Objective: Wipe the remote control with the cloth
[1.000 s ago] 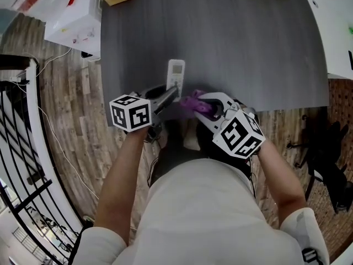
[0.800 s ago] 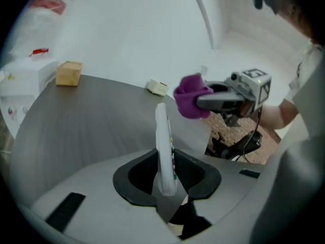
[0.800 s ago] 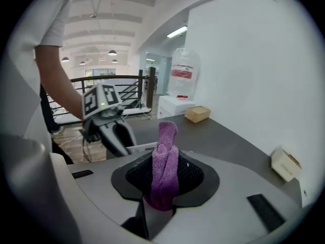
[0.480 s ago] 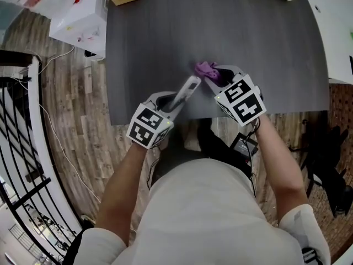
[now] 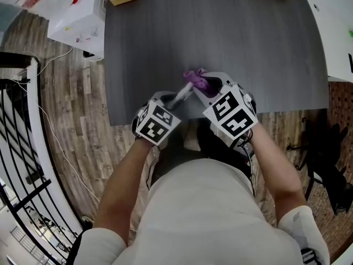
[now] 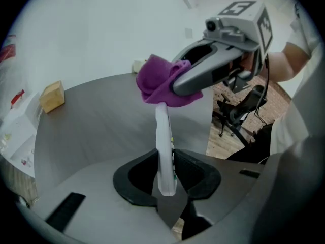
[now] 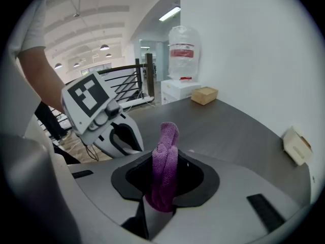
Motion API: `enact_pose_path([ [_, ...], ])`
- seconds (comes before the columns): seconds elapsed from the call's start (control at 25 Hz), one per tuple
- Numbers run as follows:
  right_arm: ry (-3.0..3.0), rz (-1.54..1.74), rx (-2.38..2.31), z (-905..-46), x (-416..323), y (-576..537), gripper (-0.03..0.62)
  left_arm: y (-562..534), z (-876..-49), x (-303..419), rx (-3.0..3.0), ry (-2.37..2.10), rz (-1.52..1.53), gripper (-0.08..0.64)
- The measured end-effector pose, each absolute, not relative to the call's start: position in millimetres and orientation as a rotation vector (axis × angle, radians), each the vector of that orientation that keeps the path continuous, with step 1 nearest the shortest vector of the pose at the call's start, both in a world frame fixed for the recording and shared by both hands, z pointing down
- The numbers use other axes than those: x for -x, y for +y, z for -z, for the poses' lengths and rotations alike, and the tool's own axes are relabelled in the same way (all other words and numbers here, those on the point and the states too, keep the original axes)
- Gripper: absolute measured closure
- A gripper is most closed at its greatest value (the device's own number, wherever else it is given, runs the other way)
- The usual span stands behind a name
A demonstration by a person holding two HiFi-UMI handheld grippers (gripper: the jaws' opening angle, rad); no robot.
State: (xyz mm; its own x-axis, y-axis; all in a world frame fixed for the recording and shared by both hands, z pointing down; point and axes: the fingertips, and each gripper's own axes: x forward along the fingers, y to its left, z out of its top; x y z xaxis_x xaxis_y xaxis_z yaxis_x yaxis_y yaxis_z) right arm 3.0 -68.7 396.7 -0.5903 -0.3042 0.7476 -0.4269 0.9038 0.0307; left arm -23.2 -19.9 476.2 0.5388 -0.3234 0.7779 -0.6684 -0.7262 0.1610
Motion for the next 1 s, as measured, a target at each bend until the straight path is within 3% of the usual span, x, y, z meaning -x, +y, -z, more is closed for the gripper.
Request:
enact_pose_path([
  [0.56, -2.082, -0.167, -0.484, -464, -11, -45, 0.489, -13, -507, 25, -2.351, -0.914, -1.237, 0.459],
  [0.84, -2.195, -0.078, -0.646, -419, 5, -65, 0.489, -12, -506, 22, -2.391, -0.951, -1.266, 0.459],
  [1.0, -2.162, -0.032, -0.592, -448, 16, -60, 0.489, -11, -506, 21, -2.390, -0.964, -1.236, 0.459],
])
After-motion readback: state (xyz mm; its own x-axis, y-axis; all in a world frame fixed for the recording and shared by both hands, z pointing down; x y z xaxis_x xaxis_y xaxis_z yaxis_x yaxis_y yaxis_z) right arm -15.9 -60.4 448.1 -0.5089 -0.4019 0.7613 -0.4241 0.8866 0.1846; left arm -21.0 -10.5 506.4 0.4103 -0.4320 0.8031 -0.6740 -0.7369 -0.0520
